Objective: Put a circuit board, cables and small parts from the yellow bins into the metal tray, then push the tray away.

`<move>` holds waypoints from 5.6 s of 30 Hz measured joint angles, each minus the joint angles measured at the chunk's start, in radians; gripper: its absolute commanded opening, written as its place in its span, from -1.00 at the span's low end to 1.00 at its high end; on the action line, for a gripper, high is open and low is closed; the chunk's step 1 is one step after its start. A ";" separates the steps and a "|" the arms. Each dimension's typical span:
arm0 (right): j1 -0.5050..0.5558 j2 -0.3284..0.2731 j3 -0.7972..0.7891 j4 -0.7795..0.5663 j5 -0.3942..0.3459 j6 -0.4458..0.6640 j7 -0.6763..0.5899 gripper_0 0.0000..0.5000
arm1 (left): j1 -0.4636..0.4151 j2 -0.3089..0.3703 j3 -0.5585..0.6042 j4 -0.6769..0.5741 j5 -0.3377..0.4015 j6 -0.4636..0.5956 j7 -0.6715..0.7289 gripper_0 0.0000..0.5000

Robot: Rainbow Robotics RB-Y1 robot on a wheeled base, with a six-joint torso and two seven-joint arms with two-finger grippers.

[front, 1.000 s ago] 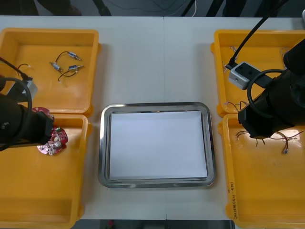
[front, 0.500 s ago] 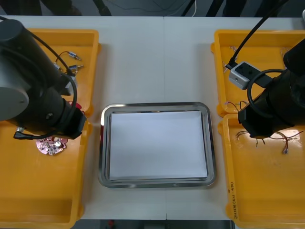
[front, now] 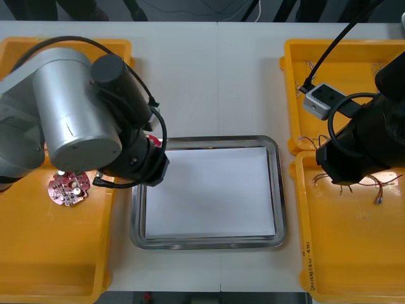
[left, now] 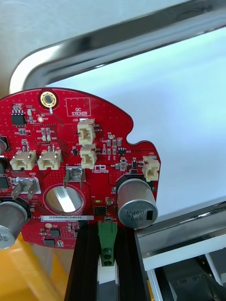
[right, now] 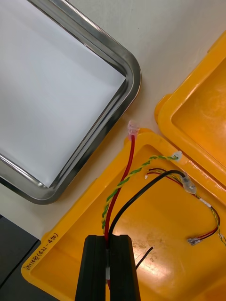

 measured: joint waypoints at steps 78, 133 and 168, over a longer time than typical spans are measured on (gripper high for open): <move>0.000 0.000 0.002 -0.016 0.005 0.027 0.000 -1.00 | 0.051 -0.078 -0.529 0.064 -0.384 -0.269 0.424 1.00; -0.237 0.279 0.389 0.108 0.133 -0.006 0.180 -1.00 | 0.060 0.090 0.440 0.023 0.171 0.124 0.027 1.00; -0.201 0.407 0.672 0.290 0.430 -0.082 0.531 -1.00 | 0.061 0.142 0.644 0.543 -0.105 -0.030 -0.764 1.00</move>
